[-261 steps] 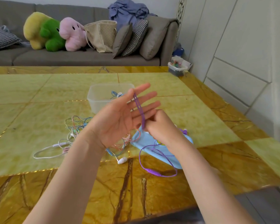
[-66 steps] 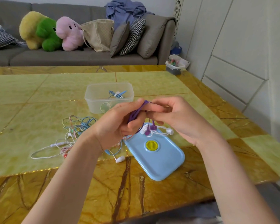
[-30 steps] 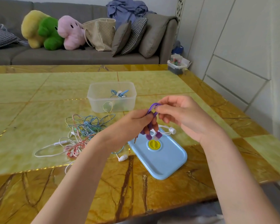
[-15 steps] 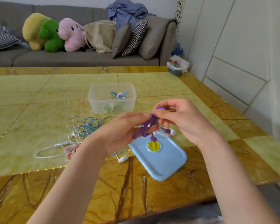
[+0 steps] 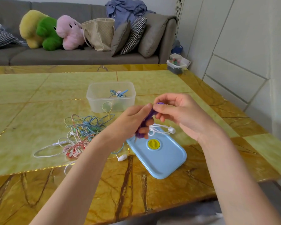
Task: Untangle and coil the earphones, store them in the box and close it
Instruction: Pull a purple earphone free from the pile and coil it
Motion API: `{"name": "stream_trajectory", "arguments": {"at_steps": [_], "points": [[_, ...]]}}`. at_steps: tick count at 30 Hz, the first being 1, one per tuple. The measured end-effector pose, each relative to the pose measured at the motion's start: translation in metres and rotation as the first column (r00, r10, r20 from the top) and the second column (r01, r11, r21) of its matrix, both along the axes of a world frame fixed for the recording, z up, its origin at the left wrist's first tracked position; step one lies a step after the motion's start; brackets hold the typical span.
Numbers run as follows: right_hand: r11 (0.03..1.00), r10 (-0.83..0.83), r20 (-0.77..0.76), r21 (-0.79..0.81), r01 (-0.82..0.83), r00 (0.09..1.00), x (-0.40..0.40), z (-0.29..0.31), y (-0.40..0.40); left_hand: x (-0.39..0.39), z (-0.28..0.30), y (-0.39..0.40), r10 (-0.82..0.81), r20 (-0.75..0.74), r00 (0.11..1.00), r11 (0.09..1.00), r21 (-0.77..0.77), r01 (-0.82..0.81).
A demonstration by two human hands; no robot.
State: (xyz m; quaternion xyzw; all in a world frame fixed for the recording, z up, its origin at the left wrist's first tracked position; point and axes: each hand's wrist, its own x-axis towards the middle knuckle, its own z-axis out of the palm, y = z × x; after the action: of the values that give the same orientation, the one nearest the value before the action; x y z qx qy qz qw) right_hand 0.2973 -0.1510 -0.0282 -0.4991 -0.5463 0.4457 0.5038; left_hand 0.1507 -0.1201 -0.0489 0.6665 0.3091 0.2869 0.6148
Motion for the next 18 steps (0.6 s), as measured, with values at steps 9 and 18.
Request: {"name": "stream_trajectory", "arguments": {"at_steps": [9,18], "points": [[0.999,-0.033,-0.089,-0.018,0.031,0.995,0.002,-0.008,0.004,-0.010,0.000,0.008,-0.193,0.005,0.981,0.957,-0.222,0.189],[0.998,-0.045,-0.101,-0.040,0.041,0.994,-0.015,-0.022,0.022,-0.017,-0.002,0.013,-0.078,-0.139,0.987,0.980,-0.193,0.050]]}}
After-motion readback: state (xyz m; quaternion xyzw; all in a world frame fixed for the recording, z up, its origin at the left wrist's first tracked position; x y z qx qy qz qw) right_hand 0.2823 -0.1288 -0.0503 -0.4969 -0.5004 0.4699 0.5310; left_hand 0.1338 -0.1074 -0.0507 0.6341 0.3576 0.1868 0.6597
